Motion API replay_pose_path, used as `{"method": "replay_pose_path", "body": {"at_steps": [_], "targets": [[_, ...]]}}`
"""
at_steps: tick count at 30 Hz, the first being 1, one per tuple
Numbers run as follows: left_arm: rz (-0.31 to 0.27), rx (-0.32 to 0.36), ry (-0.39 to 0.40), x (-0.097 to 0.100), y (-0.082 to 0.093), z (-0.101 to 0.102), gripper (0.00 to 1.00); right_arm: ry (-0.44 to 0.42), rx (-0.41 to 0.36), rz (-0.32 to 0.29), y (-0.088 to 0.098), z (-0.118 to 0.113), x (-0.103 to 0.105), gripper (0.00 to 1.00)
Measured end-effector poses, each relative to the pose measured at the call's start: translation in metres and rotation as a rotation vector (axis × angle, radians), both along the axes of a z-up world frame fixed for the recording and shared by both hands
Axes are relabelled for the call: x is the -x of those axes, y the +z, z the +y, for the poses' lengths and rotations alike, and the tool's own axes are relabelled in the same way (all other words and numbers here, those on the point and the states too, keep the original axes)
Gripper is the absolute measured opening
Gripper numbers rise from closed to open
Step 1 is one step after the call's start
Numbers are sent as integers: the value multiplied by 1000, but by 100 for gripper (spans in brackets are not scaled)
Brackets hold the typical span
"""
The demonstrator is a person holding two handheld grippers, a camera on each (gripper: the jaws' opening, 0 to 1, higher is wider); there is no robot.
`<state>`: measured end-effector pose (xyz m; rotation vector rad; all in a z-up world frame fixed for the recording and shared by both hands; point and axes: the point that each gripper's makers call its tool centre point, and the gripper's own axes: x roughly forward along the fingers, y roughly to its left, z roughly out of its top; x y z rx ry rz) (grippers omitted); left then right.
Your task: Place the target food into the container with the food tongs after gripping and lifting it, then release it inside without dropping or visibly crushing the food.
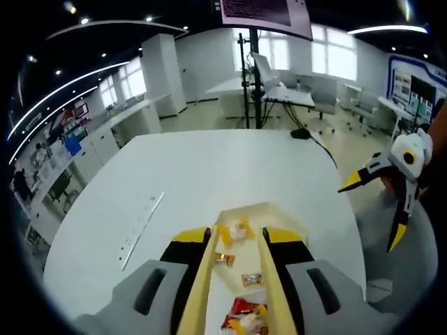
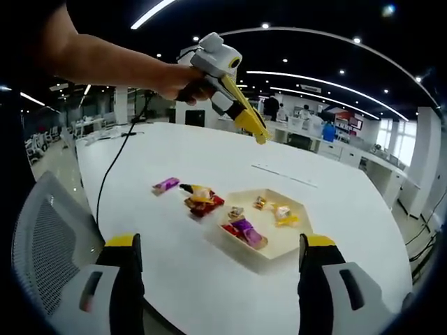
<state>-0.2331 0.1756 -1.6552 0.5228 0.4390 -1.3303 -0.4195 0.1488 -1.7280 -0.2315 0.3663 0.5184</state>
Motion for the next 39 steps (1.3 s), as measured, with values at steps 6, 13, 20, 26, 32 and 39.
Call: {"method": "replay_pose_path", "body": {"at_steps": [6,13,20,26,32,39], "targets": [[4,2,24,-2,-5,16,26,4,7,4,-1,1,0,91],[11,-8,47,-3,-13,37,26,4,11,10,-3,1,0,91],[5,-7,74,-2,-17,60,26,2,13,14,-4,1,0,91],[4,-10,109,-1,-25,81,26,4,16,16,-4,1,0,91],[0,-14,139,2,-32,99,26,7,17,18,-5,1,0,91],[-25,-26,174,3,-36,121,27,-2,13,14,-4,-1,-1,92]]}}
